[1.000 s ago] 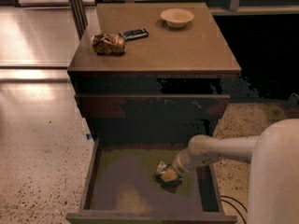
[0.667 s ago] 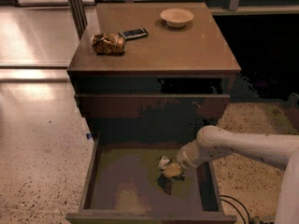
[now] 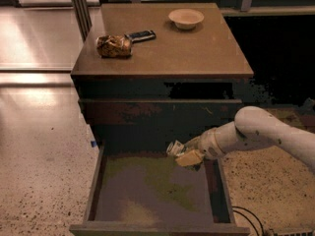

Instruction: Pick 7up can from bottom drawer and place on counter

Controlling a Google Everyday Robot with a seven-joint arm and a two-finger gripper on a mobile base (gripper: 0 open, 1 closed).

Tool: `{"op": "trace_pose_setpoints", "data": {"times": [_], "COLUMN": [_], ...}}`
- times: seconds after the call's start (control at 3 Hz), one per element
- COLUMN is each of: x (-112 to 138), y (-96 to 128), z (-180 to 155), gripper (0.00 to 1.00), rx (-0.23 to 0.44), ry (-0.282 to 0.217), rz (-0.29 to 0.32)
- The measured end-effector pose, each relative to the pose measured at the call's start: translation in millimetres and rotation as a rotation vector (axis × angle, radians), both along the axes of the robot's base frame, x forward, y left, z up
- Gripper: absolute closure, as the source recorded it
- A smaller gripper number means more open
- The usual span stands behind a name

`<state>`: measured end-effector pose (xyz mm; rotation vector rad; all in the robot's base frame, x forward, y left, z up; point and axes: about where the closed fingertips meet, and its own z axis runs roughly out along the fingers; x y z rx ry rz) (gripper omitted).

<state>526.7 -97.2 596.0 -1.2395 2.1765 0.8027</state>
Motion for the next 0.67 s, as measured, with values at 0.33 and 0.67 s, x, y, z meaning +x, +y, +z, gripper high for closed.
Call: {"op": "trace_pose_setpoints", "data": {"times": [0.33, 0.67], "x": [16, 44], "y": [7, 19], "z": [68, 134], "gripper": [1.0, 1.0], "rx": [0.073, 0.083], "ry": [-0.081, -0.151], "rz": [0.063, 0.095]}}
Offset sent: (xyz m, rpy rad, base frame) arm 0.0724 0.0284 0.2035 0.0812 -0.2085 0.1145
